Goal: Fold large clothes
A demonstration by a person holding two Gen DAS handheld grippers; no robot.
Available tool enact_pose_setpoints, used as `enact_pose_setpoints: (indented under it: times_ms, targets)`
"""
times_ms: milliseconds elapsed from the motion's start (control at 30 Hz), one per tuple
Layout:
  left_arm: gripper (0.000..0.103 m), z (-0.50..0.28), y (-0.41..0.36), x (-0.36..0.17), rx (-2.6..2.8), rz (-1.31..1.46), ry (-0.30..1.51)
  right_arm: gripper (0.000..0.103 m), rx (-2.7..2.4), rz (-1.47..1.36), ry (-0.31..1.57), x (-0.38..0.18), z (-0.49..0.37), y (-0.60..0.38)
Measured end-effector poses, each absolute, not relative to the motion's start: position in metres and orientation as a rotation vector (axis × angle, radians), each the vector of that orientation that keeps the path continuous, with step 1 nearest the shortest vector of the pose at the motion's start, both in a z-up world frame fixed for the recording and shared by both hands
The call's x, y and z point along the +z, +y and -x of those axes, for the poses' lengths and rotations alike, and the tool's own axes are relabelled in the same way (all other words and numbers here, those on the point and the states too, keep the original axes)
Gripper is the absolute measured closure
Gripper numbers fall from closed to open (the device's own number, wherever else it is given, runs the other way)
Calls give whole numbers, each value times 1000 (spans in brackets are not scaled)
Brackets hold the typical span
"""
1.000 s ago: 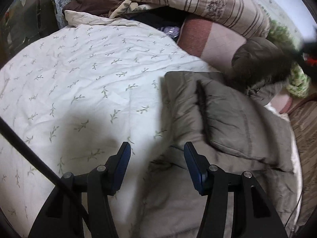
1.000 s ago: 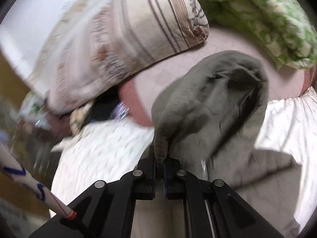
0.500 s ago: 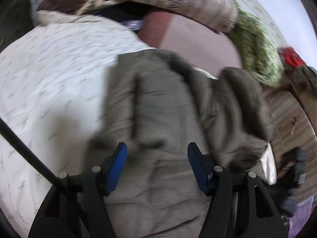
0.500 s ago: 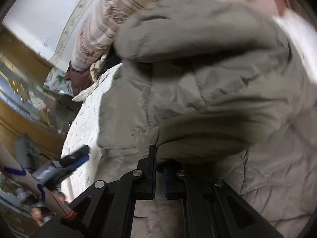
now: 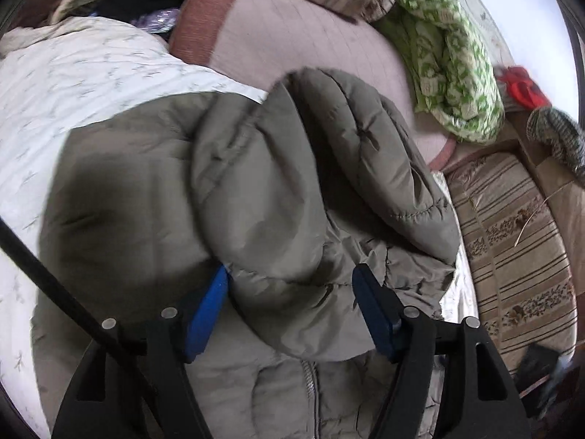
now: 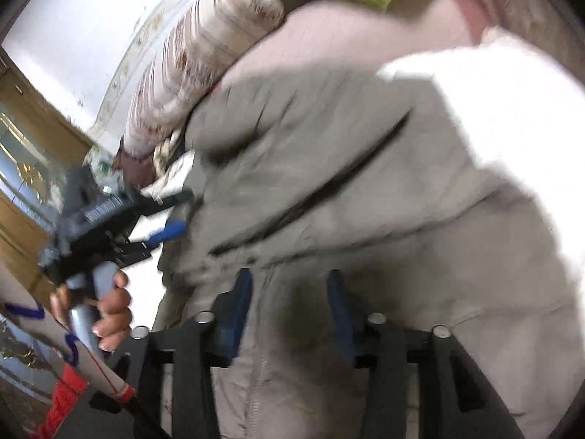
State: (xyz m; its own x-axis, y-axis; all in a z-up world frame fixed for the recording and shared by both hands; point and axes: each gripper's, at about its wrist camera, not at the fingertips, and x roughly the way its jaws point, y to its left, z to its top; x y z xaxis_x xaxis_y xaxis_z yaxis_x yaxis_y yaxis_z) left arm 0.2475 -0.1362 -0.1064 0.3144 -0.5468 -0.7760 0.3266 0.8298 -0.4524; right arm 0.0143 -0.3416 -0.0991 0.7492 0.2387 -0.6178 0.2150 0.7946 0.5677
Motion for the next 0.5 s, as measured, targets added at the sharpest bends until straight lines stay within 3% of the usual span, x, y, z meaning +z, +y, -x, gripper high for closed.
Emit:
enact_pose_setpoints:
  times_ms: [33,67,133,167,200,300,500]
  targets:
    - [30,-248,-141,-109,-578,210,1113,26,-27,-649,705,-88,-14,-355]
    - [30,-250,-149,-112,-562,187,1115,18,-53,-639,687,-82,-16,-362]
    - [31,-251,-158,-118,-550,153,1120,18,-113,-603,666,-70,-30,-379]
    - [45,-250,-163,-121,-551,115,1128,18,-130,-590,670,-67,-38,-385]
    - [69,-249,-167,-123,-544,66,1129,18,-145,-579,674,-64,-49,-385]
    - [77,-240,-168,-122,-507,-53,1110,19,-164,-539,665,-48,-80,-388]
    - [78,-231,-145,-133,-491,-42,1123,22,-94,-537,739,-52,-146,-371]
